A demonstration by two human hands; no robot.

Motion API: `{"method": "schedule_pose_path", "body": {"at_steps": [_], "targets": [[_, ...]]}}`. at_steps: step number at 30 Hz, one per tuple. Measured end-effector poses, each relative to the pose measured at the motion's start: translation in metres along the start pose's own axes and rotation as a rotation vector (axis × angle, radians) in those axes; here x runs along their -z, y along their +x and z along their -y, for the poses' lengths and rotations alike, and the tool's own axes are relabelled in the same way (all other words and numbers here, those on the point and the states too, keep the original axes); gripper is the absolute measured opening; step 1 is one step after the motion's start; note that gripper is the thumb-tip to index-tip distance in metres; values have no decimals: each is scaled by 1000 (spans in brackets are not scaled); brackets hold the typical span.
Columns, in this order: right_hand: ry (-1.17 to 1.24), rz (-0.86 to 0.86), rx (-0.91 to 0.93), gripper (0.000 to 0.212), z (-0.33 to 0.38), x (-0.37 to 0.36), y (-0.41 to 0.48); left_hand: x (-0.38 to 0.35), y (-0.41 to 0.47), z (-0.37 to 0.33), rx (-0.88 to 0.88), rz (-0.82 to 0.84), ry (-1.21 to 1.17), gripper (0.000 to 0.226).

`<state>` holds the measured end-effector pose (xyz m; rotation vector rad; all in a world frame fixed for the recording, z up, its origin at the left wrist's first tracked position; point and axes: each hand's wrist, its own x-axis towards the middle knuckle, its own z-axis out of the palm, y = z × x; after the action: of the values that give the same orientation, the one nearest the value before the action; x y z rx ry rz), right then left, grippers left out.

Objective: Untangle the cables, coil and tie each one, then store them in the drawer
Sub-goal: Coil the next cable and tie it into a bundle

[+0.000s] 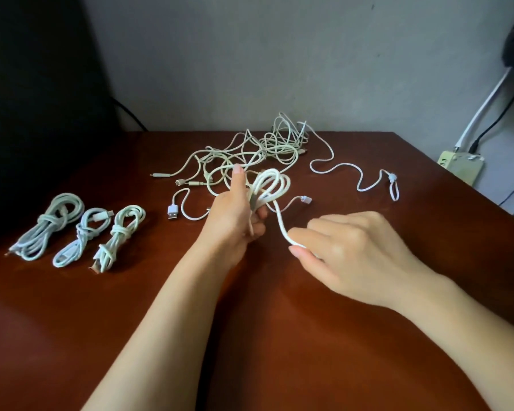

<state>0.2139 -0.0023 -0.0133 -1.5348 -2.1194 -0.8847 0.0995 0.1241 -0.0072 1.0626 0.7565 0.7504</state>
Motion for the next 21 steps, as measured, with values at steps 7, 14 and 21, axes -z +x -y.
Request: {"method": "schedule_pose_path", "body": {"at_steps": [7,14,21], "targets": [[71,-3,28,26,6,1,1,-2,-3,-4,202,131,-342,64],[118,-246,60,30,-6,5,0,-16,-10,14,-257,-16,519,56],[151,-417,-176,30,-28,4,-4,-25,-23,19,-608,224,919,53]]}}
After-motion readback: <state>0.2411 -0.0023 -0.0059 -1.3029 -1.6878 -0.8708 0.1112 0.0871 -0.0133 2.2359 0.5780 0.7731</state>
